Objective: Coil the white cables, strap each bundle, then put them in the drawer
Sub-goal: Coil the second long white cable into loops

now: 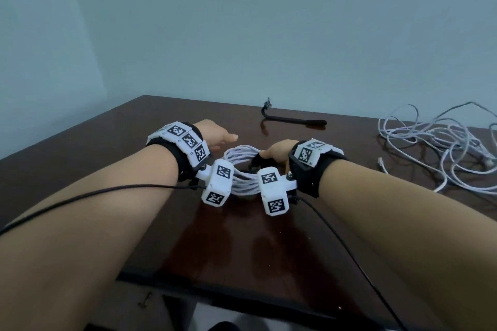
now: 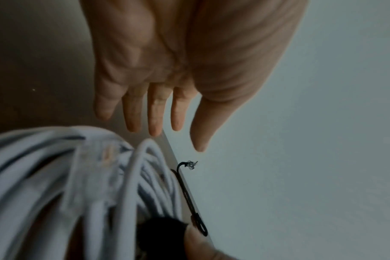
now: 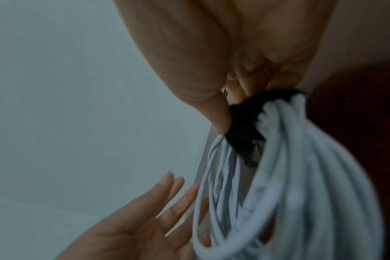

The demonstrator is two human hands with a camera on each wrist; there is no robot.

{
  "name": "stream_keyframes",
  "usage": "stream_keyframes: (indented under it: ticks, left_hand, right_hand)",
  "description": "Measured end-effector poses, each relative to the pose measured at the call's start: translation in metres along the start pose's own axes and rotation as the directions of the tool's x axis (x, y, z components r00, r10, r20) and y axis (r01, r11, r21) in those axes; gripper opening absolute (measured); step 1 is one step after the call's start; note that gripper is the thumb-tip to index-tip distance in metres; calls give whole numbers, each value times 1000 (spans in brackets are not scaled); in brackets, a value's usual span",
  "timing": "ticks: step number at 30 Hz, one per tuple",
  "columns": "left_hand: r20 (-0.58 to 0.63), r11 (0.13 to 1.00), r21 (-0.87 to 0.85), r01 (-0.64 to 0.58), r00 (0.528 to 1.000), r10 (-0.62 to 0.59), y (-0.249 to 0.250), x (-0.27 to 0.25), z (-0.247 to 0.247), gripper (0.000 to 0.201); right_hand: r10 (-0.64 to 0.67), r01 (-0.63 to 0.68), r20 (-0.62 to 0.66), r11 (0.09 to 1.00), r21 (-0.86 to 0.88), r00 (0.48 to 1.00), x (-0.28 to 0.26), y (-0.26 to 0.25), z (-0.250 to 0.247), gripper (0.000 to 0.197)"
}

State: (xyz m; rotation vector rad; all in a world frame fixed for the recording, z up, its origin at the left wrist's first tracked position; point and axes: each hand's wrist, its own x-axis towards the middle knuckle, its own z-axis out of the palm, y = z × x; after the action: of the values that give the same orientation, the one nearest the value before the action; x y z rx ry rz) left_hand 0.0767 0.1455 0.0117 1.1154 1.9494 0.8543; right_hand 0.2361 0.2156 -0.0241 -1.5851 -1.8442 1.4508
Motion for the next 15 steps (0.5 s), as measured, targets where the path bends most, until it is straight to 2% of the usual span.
stream_keyframes:
  ticks: [2, 4, 6, 8, 11, 13, 15]
  left_hand:
    - [-23, 999, -37, -19, 1000, 18, 1, 1, -2, 50]
    - [-37, 997, -63, -50, 998, 48, 3, 2, -3, 47]
    - [-51, 990, -112, -84, 996, 79, 9, 1, -1, 43]
    - [-59, 975, -194, -108, 993, 99, 16, 0, 7, 39]
    - [-25, 957, -263, -122, 992, 120, 31, -8, 31, 21]
    - [16, 951, -276, -137, 989, 147, 45, -18, 53, 8]
    - [60, 949, -280, -145, 984, 169, 57, -28, 76, 4]
  right_hand:
    - [63, -64, 42, 998, 27, 997, -2, -1, 2, 27]
    - [112, -115, 43, 991, 70, 993, 1, 2, -2, 29]
    - [125, -121, -26, 985, 122, 992, -2, 5, -9, 42]
    - [123, -106, -81, 977, 185, 989, -10, 11, -17, 43]
    - [130, -82, -180, 965, 251, 975, -23, 26, -40, 31]
    - [124, -67, -231, 968, 241, 965, -39, 38, -61, 21]
    - [121, -67, -282, 979, 194, 952, -53, 50, -83, 17]
